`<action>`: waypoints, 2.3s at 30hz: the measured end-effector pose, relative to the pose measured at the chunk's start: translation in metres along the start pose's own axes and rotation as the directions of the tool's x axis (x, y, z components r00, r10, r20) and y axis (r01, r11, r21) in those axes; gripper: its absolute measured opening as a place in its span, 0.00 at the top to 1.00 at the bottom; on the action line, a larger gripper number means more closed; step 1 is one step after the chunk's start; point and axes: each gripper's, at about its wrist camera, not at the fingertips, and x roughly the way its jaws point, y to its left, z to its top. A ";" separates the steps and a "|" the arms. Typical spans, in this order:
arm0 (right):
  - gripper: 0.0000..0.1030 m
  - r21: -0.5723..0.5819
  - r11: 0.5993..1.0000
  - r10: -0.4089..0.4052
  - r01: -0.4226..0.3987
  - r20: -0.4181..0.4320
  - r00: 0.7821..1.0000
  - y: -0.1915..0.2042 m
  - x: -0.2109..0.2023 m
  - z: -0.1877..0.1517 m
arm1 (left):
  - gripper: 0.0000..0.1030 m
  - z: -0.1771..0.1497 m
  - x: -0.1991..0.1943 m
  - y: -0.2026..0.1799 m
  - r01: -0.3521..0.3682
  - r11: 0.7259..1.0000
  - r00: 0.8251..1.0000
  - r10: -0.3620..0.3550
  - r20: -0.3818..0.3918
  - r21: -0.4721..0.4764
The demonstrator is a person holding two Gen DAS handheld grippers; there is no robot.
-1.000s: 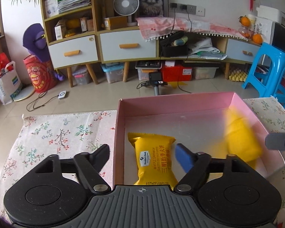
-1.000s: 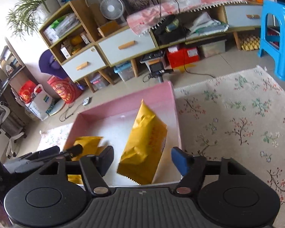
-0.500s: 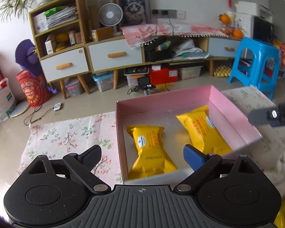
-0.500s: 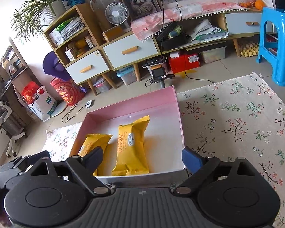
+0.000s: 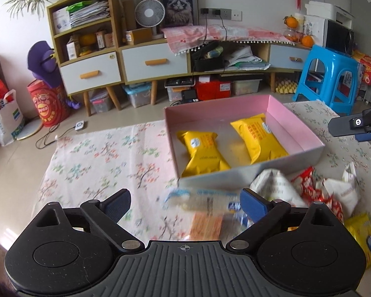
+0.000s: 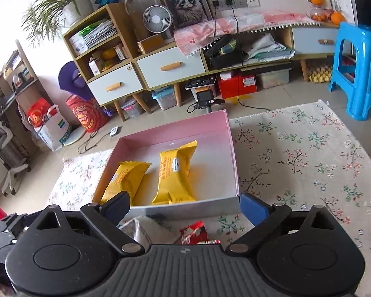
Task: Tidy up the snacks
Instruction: 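Withdraw both grippers from the box back over the snack pile, then grasp the long gold bar with left gripper while right grasps yellow ARD pack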
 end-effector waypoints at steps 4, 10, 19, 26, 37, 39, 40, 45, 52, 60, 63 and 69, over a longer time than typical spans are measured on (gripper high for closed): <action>0.12 -0.042 0.999 -0.008 0.008 0.011 1.000 0.010 -0.012 -0.010 | 0.04 -0.016 -0.012 0.011 -0.003 1.000 1.000 0.003 -0.010 -0.022; 0.10 -0.096 0.995 -0.026 0.031 0.047 0.999 0.023 -0.027 -0.029 | 0.04 -0.042 -0.021 0.029 0.011 0.995 1.000 -0.014 -0.027 -0.104; 0.08 -0.204 0.979 0.031 -0.011 0.092 0.995 0.034 -0.036 -0.066 | 0.03 -0.073 -0.032 0.044 -0.006 0.985 0.997 -0.006 -0.074 -0.172; 0.08 -0.262 0.965 0.000 0.015 0.058 0.998 0.024 -0.026 -0.097 | 0.03 -0.086 -0.032 0.041 0.065 0.976 0.990 -0.089 -0.110 -0.207; 0.09 -0.283 0.956 -0.065 0.069 0.023 0.998 0.004 -0.018 -0.117 | 0.03 -0.097 -0.019 0.022 0.121 0.984 0.972 -0.144 -0.185 -0.130; 0.09 -0.280 0.957 -0.073 0.072 0.007 0.997 0.001 -0.016 -0.120 | 0.04 -0.099 -0.018 0.022 0.129 0.985 0.969 -0.151 -0.194 -0.118; 0.08 -0.286 0.955 -0.077 0.074 0.000 0.997 0.001 -0.015 -0.121 | 0.04 -0.100 -0.017 0.022 0.132 0.985 0.968 -0.153 -0.199 -0.115; 0.09 -0.264 0.960 -0.112 0.094 -0.054 0.992 -0.003 -0.014 -0.123 | 0.06 -0.103 -0.012 0.021 0.149 0.986 0.962 -0.163 -0.218 -0.079; 0.18 -0.241 0.964 -0.144 0.110 -0.128 0.981 -0.012 -0.015 -0.123 | 0.16 -0.099 -0.012 0.014 0.185 0.983 0.954 -0.174 -0.243 0.022; 0.25 -0.267 0.956 -0.169 0.119 -0.174 0.970 -0.006 -0.015 -0.124 | 0.33 -0.096 -0.013 0.014 0.192 0.978 0.952 -0.165 -0.259 0.084; 0.26 -0.272 0.954 -0.178 0.125 -0.179 0.968 -0.006 -0.014 -0.122 | 0.41 -0.096 -0.014 0.014 0.195 0.977 0.952 -0.166 -0.256 0.088; 0.40 -0.281 0.950 -0.188 0.134 -0.175 0.966 -0.002 -0.014 -0.121 | 0.66 -0.095 -0.017 0.014 0.181 0.979 0.956 -0.153 -0.250 0.092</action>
